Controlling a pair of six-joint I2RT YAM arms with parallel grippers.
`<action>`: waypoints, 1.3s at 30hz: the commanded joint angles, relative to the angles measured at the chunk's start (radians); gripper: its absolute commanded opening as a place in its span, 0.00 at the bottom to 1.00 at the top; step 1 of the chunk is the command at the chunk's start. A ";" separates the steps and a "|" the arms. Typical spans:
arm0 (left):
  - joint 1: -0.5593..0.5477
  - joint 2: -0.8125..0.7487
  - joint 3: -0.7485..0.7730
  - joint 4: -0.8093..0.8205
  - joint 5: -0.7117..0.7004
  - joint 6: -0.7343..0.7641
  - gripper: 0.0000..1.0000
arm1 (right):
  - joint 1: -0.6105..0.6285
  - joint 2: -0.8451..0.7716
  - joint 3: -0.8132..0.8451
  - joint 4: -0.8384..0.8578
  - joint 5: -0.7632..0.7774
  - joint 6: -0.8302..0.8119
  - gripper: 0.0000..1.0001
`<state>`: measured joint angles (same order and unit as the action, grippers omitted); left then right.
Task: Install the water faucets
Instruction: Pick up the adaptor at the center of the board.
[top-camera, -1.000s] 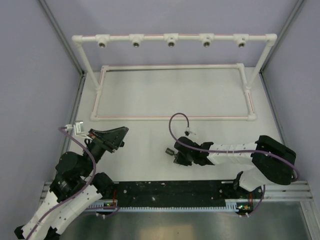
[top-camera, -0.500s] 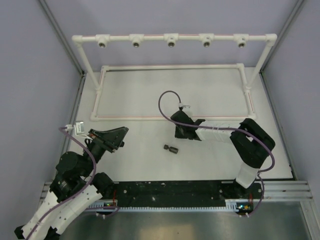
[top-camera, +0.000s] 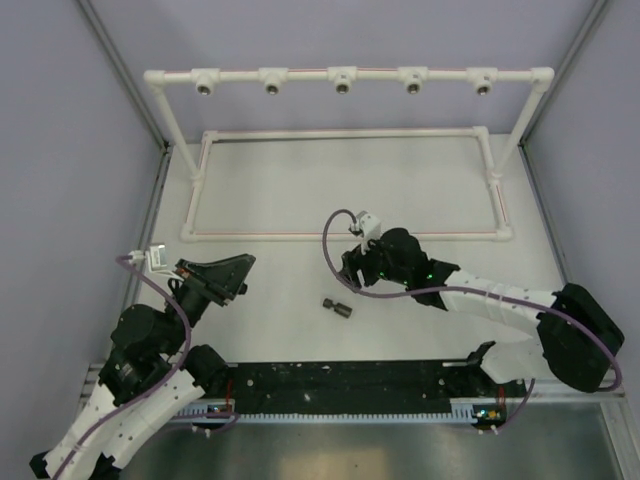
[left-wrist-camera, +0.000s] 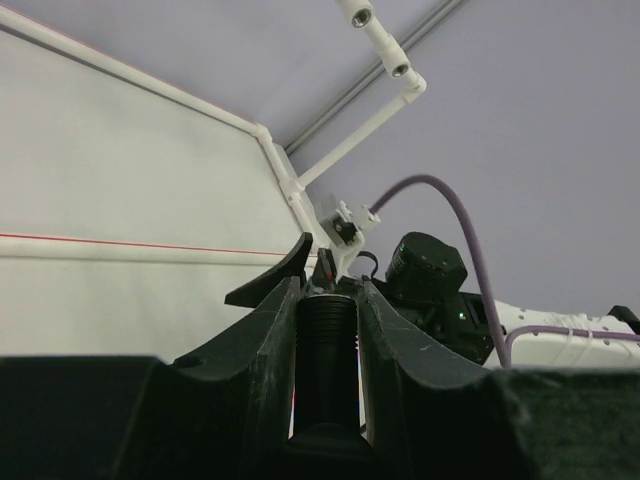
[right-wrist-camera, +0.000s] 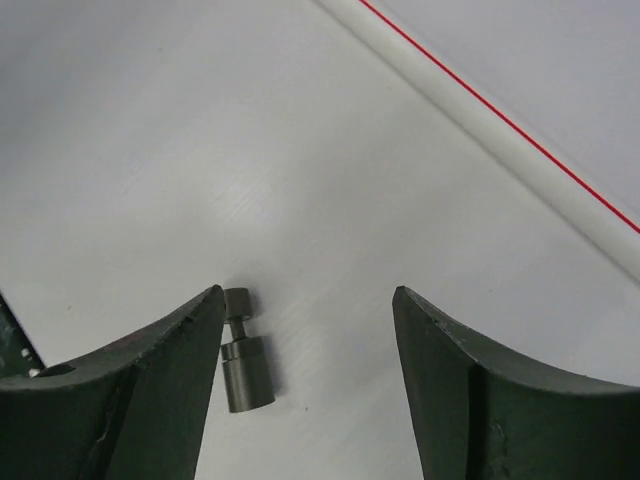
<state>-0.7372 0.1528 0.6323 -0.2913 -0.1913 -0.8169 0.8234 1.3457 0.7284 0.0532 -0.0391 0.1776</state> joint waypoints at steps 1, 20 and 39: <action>0.004 0.008 -0.005 0.090 0.015 -0.021 0.00 | 0.008 -0.077 -0.208 0.408 -0.254 -0.063 0.71; 0.004 0.007 -0.020 0.100 0.029 -0.048 0.00 | 0.368 0.376 -0.555 1.597 0.135 -0.161 0.77; 0.004 -0.007 -0.008 0.058 0.007 -0.034 0.00 | 0.516 0.731 -0.451 1.671 0.296 -0.142 0.47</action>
<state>-0.7372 0.1520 0.6128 -0.2928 -0.1772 -0.8604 1.3334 2.0068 0.3317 1.4776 0.2977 0.0277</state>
